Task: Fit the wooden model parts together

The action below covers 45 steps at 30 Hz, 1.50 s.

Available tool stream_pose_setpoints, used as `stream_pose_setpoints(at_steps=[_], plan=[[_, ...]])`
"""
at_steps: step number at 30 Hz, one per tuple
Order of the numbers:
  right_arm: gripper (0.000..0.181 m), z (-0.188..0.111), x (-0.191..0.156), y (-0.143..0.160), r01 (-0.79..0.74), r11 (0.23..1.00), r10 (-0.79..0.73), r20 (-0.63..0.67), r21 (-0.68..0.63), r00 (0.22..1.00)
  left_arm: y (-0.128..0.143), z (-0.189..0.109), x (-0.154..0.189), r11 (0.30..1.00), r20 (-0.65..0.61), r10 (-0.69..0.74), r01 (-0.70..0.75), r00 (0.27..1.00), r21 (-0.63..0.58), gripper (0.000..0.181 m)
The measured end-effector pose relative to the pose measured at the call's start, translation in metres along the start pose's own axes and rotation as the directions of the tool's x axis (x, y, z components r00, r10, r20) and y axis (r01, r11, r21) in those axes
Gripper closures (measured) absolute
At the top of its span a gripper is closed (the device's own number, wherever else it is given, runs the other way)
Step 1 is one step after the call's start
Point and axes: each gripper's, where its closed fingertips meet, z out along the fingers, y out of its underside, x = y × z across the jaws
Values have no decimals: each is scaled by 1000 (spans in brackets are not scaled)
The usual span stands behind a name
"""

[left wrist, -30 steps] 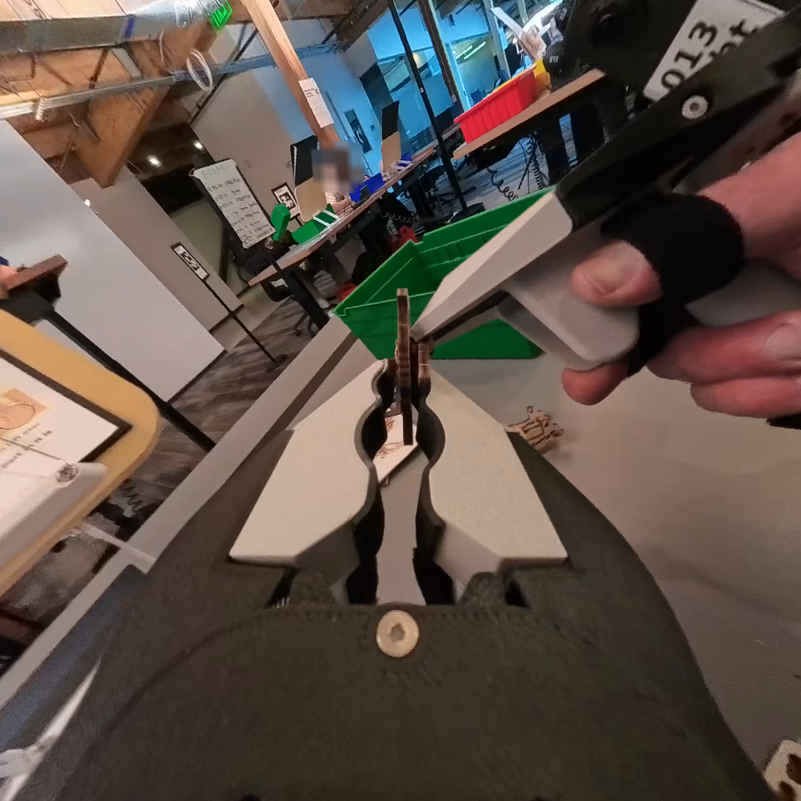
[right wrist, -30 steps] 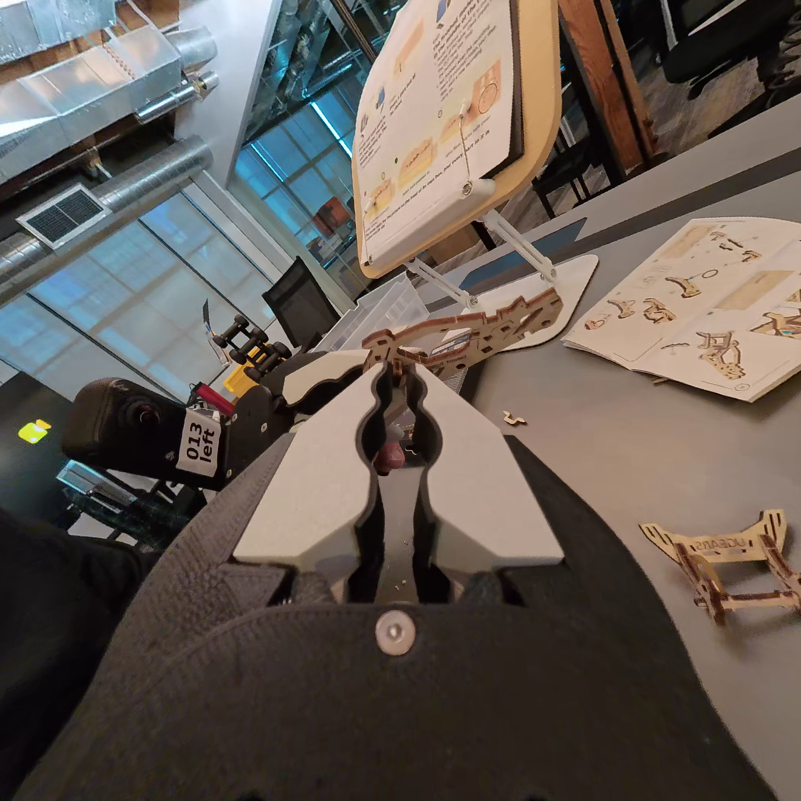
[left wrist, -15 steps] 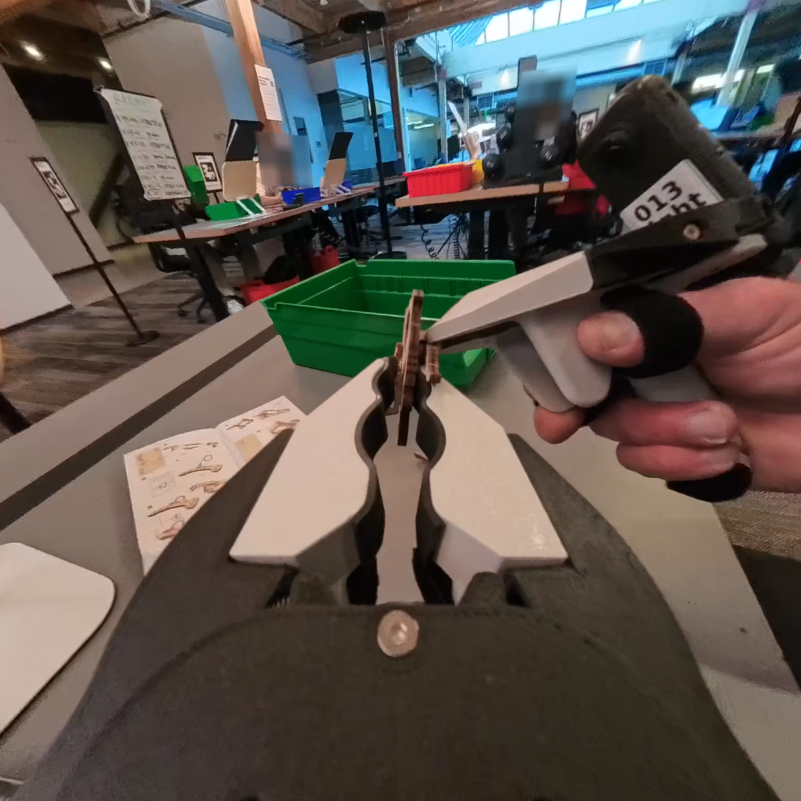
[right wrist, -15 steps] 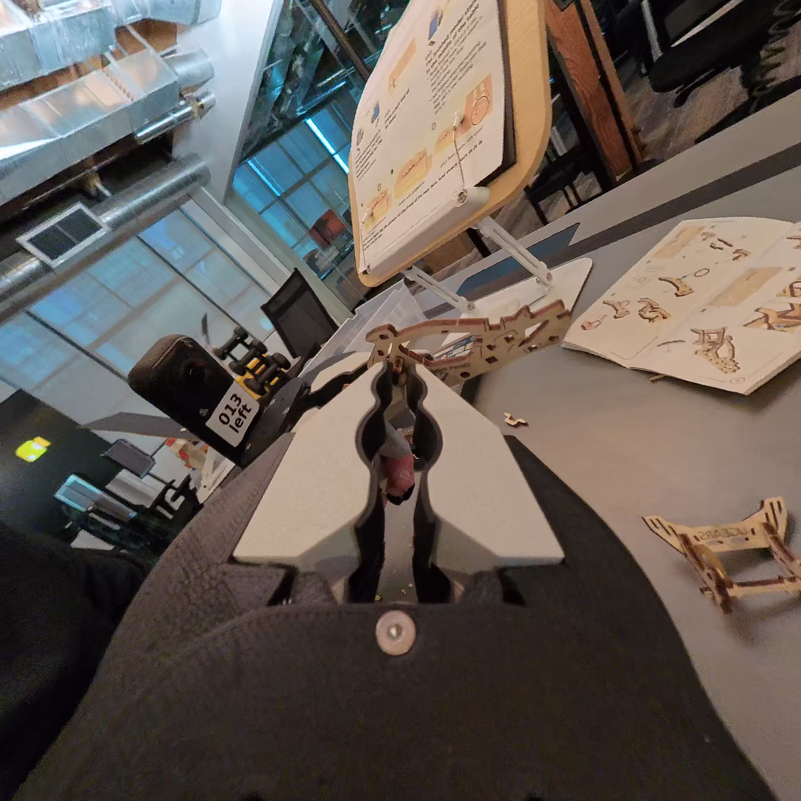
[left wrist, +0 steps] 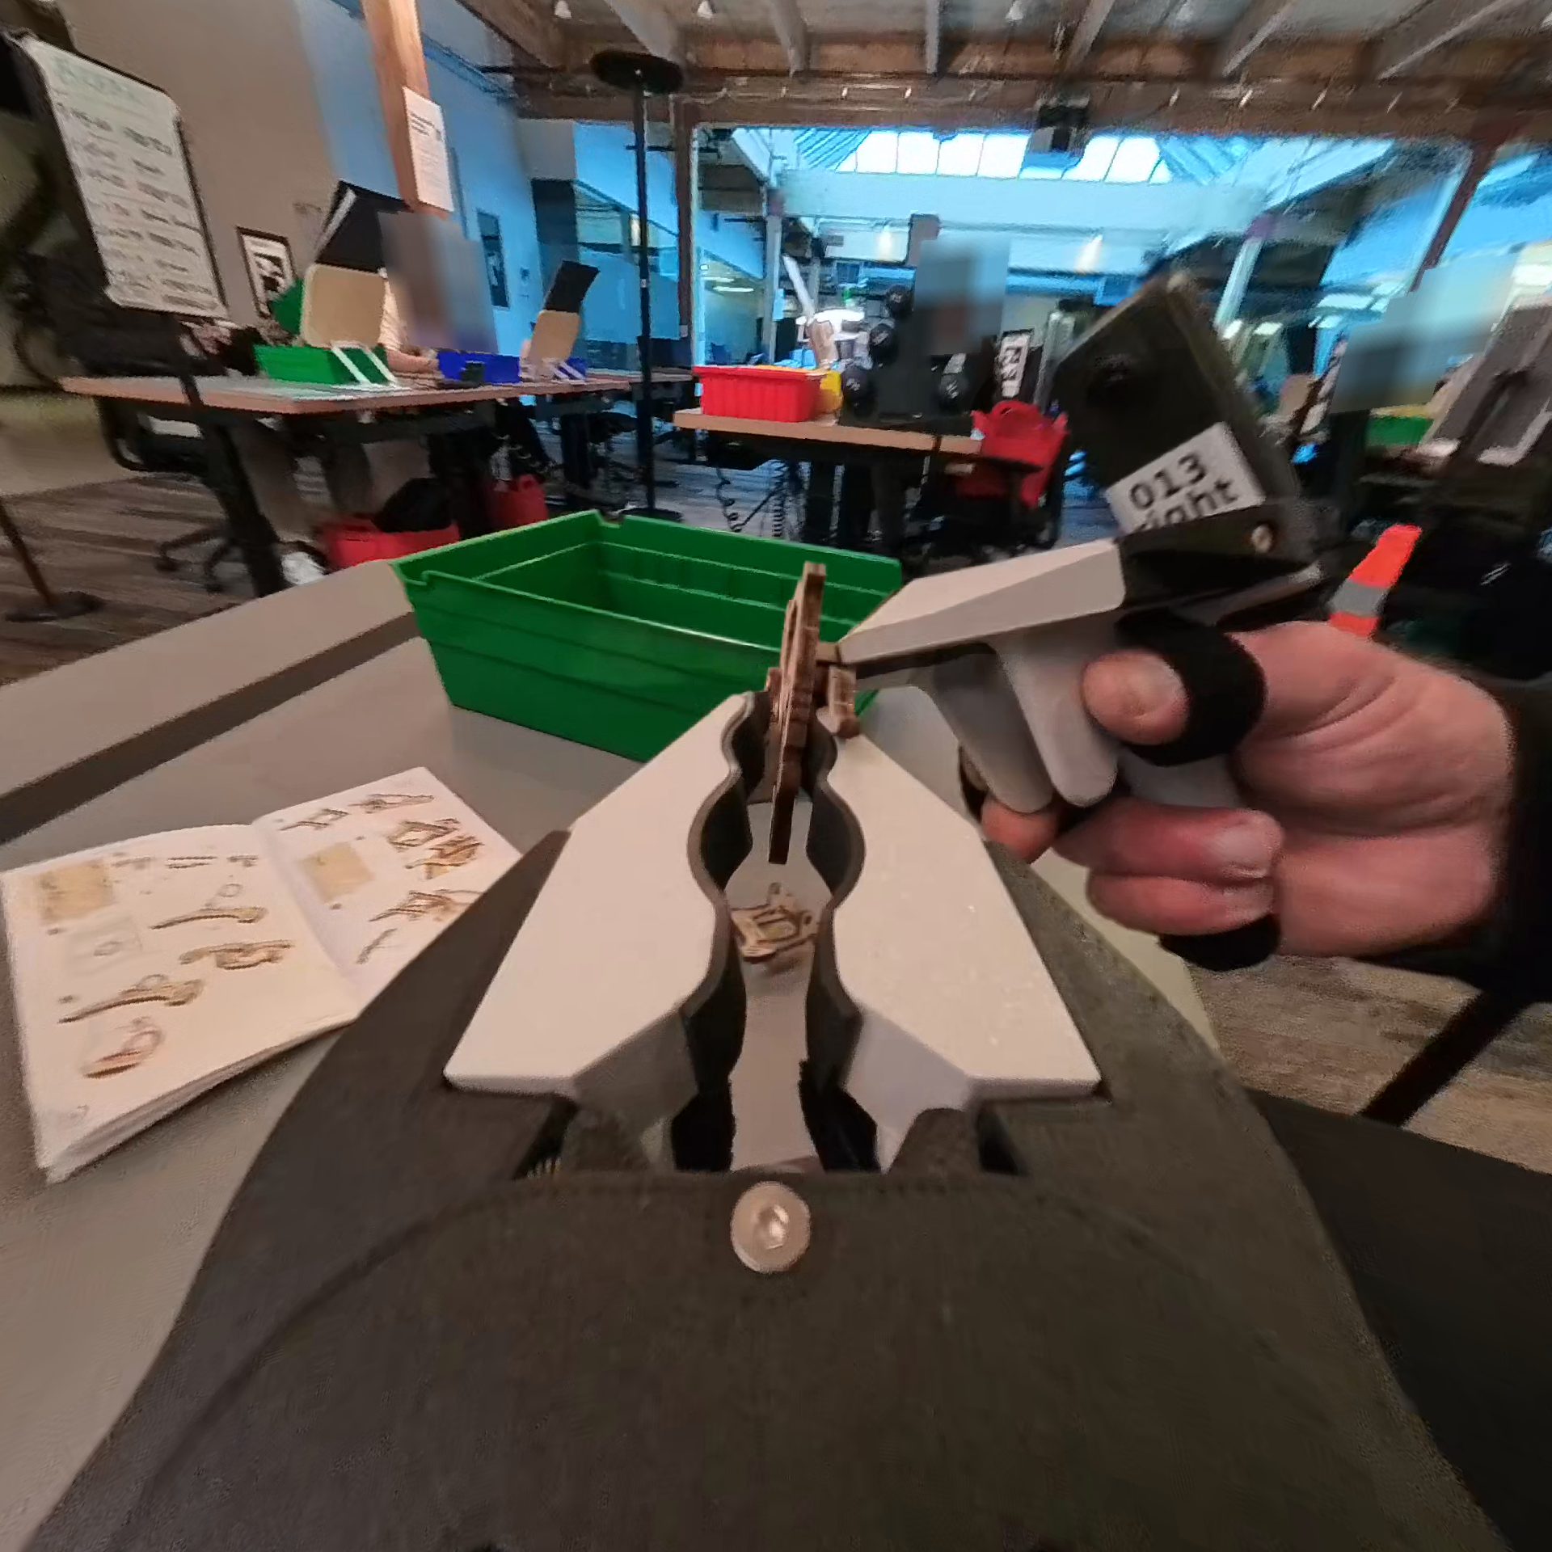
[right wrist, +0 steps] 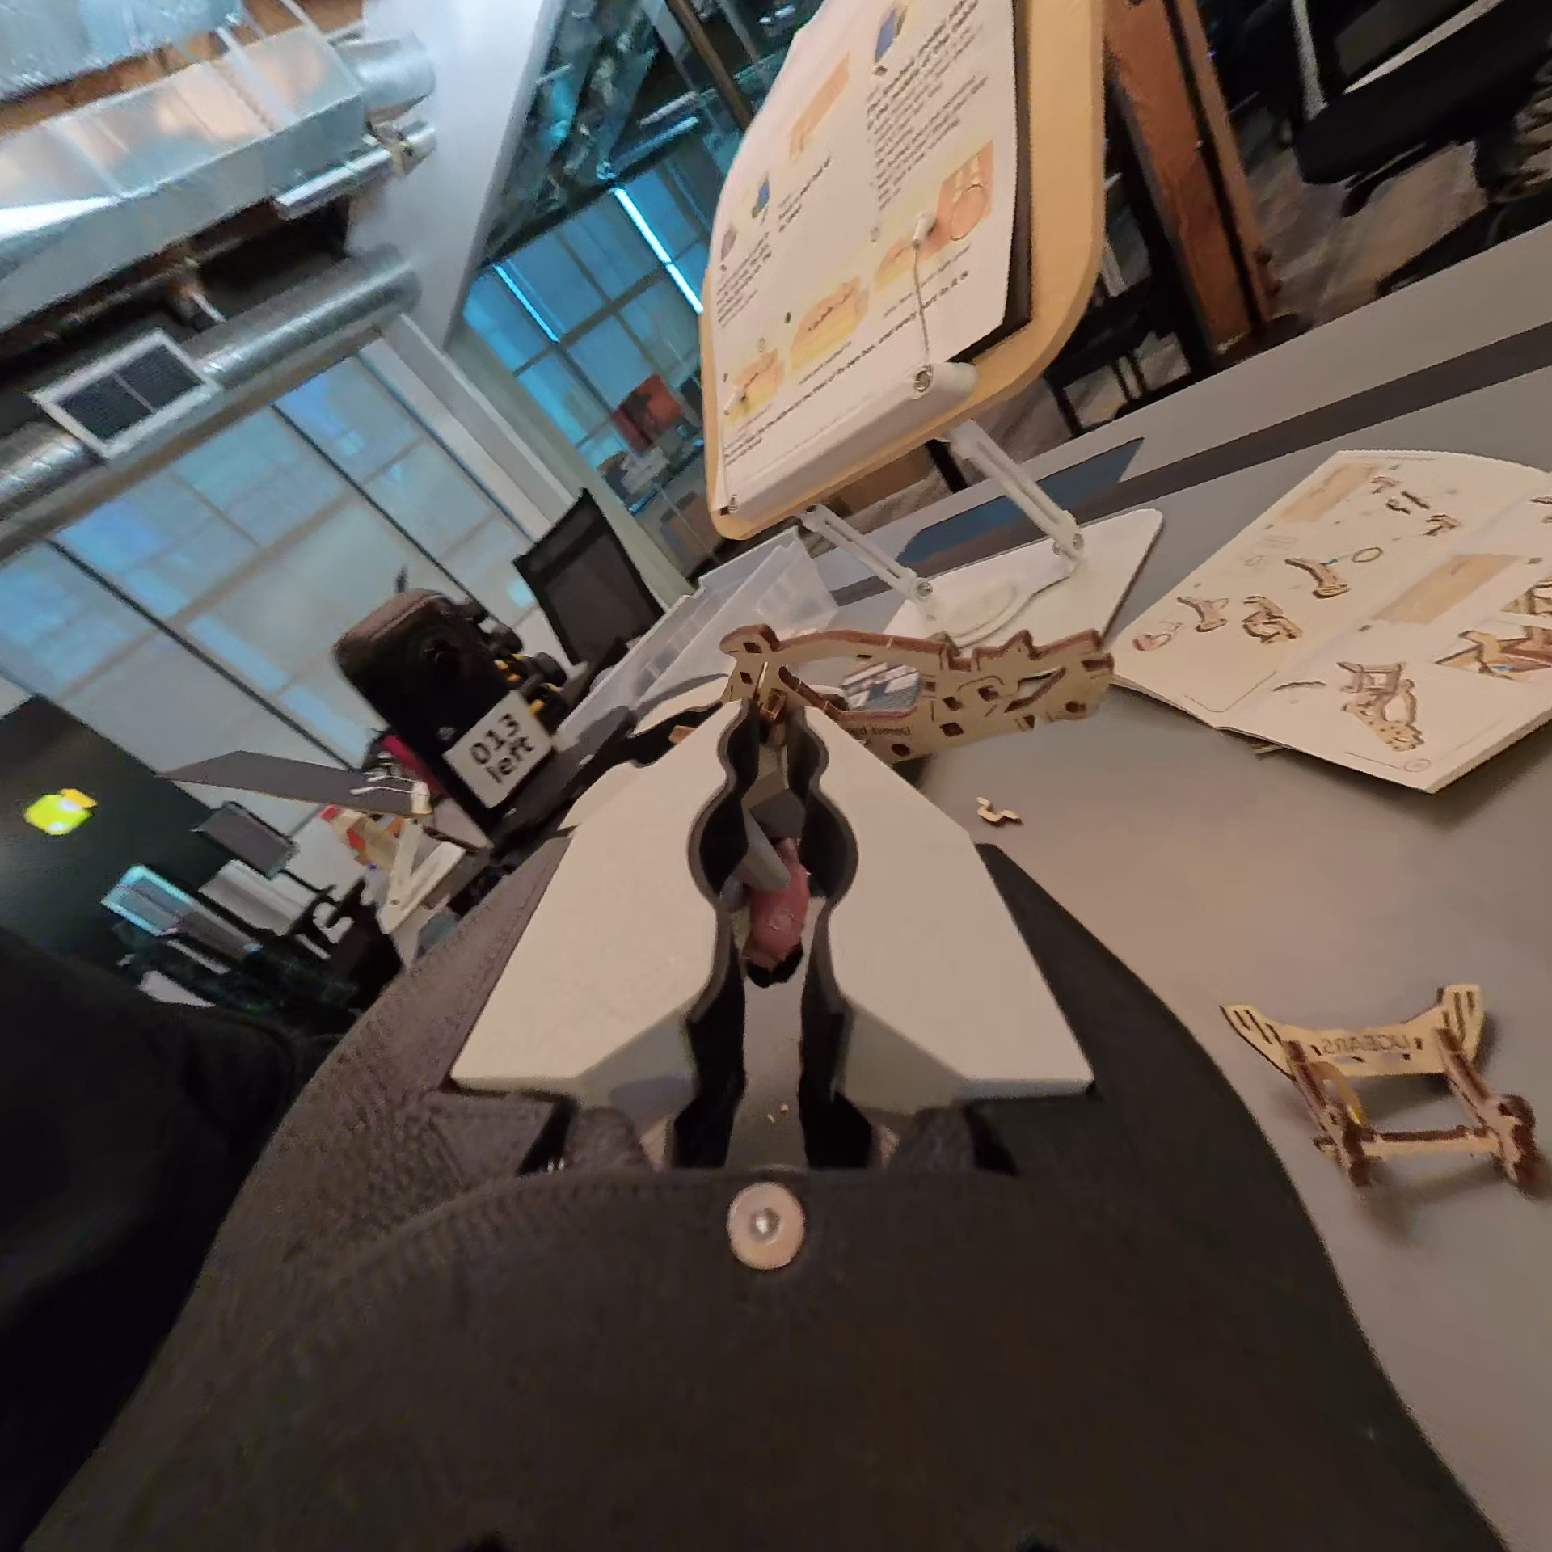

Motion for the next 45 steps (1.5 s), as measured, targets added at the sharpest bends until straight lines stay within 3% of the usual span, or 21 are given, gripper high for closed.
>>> stream_pose_setpoints(at_steps=[9, 12, 16, 17, 19, 22, 27, 35, 45], plan=[[178, 7, 0, -3, -49, 994, 61, -133, 94, 989, -3, -4, -10, 992, 112, 128, -126, 985, -24, 176], [177, 5, 4, -1, -48, 996, 57, -118, 78, 991, 1, -1, -9, 996, 87, 81, -78, 993, -30, 176], [181, 8, -4, 0, 136, 990, -138, -77, -34, 987, 3, 0, -13, 991, 6, -133, 133, 991, -15, 177], [172, 6, -4, 0, 255, 963, -264, -114, -89, 958, 9, 1, -12, 985, -23, -163, 161, 986, -57, 177], [170, 4, -2, 3, 463, 859, -499, -160, -218, 852, 6, 1, -12, 967, -64, -255, 253, 965, -32, 177], [159, 2, 7, 3, 637, 683, -723, -206, -357, 660, 10, 3, -5, 958, -106, -284, 277, 953, -80, 177], [169, 3, 13, 4, 734, 502, -861, -184, -456, 475, 18, 8, 6, 959, -129, -260, 239, 957, -154, 177], [171, -5, 19, 5, 754, 413, -907, -155, -511, 392, 19, 9, 7, 968, -126, -213, 192, 969, -161, 177], [168, -6, 21, 7, 748, 426, -898, -138, -509, 418, 21, 10, 8, 975, -126, -166, 143, 978, -170, 178]])
